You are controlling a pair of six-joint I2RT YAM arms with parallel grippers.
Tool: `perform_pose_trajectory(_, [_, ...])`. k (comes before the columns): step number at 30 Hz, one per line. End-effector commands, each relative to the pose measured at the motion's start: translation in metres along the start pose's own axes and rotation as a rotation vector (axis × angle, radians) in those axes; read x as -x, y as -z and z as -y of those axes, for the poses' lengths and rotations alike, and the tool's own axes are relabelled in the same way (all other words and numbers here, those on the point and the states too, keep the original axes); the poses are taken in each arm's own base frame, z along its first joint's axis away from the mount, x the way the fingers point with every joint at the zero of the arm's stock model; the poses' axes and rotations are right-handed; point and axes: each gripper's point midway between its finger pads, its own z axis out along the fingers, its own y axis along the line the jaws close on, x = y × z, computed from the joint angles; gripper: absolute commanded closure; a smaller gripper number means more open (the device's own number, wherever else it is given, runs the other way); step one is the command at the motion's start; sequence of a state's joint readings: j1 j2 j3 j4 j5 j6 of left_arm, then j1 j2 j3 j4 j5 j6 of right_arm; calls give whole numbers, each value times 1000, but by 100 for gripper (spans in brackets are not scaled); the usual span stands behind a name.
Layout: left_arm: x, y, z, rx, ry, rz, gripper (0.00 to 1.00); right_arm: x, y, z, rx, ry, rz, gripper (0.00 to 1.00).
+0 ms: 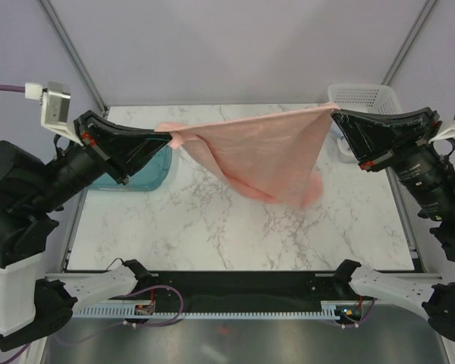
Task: Fold and stack the towels
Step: Flatten out the crumpled towel
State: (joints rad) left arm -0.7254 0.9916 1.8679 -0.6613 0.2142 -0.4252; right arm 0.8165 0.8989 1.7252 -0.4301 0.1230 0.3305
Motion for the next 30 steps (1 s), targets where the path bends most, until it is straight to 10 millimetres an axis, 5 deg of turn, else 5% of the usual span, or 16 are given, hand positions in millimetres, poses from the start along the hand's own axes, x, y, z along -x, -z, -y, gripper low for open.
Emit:
perform_pose_trajectory(1, [-7, 1, 12, -51, -1, -83, 98, 5, -11, -20, 101, 43, -9, 100])
perform_pose_trajectory(6, [-2, -2, 14, -55, -26, -99, 98, 15, -14, -21, 100, 91, 7, 100])
perform_pose_trajectory(14, [-18, -10, 3, -44, -91, -172, 98, 27, -1, 10, -46, 213, 35, 100])
perform_pose_trajectory(19, [-45, -23, 2, -119, -128, -276, 98, 10, -10, 17, -65, 248, -13, 100])
perform_pose_trajectory(21, [-65, -33, -11, -93, -130, -340, 98, -13, -13, 42, -183, 253, -73, 100])
perform_pose_trajectory(24, [-128, -53, -58, 34, -88, -490, 98, -73, -3, 85, -359, 223, -186, 100])
perform_pose_trajectory(25, [-173, -56, -81, 74, -46, -593, 98, -92, 0, 95, -394, 206, -217, 100])
perform_pose_trajectory(26, [-196, -59, -93, 86, -14, -639, 98, -134, 7, 113, -446, 208, -302, 100])
perform_pose_trajectory(27, [-210, -70, -100, 74, 13, -633, 98, -152, 13, 119, -482, 150, -320, 100])
perform_pose_trajectory(28, [-254, -65, -115, 82, 68, -722, 98, -194, 23, 134, -520, 149, -409, 100])
perform_pose_trajectory(30, [-316, -52, -142, 155, 143, -881, 98, -236, 32, 146, -567, 121, -492, 100])
